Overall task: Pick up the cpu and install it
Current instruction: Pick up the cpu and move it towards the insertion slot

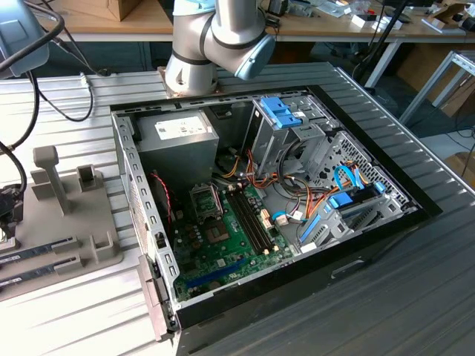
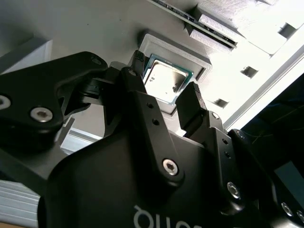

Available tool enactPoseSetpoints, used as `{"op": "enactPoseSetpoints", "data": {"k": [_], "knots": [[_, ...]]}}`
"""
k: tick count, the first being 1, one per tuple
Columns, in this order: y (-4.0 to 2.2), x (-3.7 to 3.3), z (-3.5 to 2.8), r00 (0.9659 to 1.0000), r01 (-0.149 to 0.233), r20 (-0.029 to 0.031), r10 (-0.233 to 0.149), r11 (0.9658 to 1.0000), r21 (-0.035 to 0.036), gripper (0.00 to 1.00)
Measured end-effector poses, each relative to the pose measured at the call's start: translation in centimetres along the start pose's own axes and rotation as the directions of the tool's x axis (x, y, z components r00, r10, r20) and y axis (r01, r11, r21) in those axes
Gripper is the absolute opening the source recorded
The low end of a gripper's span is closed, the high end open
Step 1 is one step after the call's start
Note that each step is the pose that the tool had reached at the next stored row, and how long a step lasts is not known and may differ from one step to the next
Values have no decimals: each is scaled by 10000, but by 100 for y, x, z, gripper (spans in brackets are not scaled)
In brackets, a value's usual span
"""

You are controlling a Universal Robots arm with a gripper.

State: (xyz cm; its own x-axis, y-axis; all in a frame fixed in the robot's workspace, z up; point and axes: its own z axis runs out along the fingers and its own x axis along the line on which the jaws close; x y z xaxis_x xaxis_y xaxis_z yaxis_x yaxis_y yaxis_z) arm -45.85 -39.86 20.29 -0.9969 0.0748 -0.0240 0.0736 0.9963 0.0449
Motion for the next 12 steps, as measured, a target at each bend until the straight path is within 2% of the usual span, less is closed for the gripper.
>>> {"op": "enactPoseSetpoints", "data": {"k": [5, 10, 12], "knots": [[6, 0, 5, 10000, 22, 1, -22, 10000, 2, 54], [21, 3, 13, 9998, 208, -8, -208, 9998, -2, 54], [30, 7, 34, 9998, 212, -8, -212, 9998, -23, 54]]}}
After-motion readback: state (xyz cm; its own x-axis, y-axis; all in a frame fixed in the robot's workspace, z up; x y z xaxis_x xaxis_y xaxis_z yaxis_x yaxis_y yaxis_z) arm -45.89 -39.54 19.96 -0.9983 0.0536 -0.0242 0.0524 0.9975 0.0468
